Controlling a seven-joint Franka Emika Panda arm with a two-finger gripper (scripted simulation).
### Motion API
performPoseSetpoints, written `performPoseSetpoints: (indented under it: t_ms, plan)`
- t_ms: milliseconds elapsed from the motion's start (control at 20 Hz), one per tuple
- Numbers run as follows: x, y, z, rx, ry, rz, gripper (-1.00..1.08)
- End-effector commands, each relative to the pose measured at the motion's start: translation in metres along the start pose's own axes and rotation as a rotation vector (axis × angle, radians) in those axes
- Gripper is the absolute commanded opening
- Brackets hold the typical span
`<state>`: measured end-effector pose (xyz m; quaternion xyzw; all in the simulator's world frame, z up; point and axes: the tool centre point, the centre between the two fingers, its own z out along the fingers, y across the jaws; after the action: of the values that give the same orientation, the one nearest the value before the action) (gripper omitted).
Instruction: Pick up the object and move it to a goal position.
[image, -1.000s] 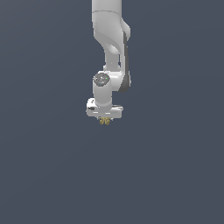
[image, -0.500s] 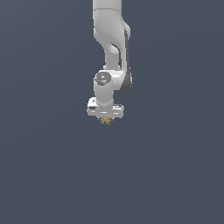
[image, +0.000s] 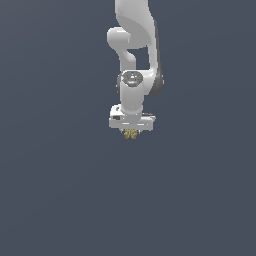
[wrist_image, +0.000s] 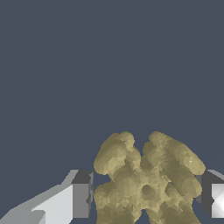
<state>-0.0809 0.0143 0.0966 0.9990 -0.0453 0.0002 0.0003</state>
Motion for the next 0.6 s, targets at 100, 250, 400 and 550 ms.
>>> performPoseSetpoints:
  t_ms: [100,250,400,550]
  plan:
    - [0.006,-0.037,-0.036,-0.001,0.001,0.0,-1.0]
    - [0.01,-0.064,-0.061,-0.001,0.001,0.0,-1.0]
    - [0.015,-0.092,-0.088,-0.002,0.001,0.0,-1.0]
    - [0.02,-0.119,-0.114,-0.002,0.001,0.0,-1.0]
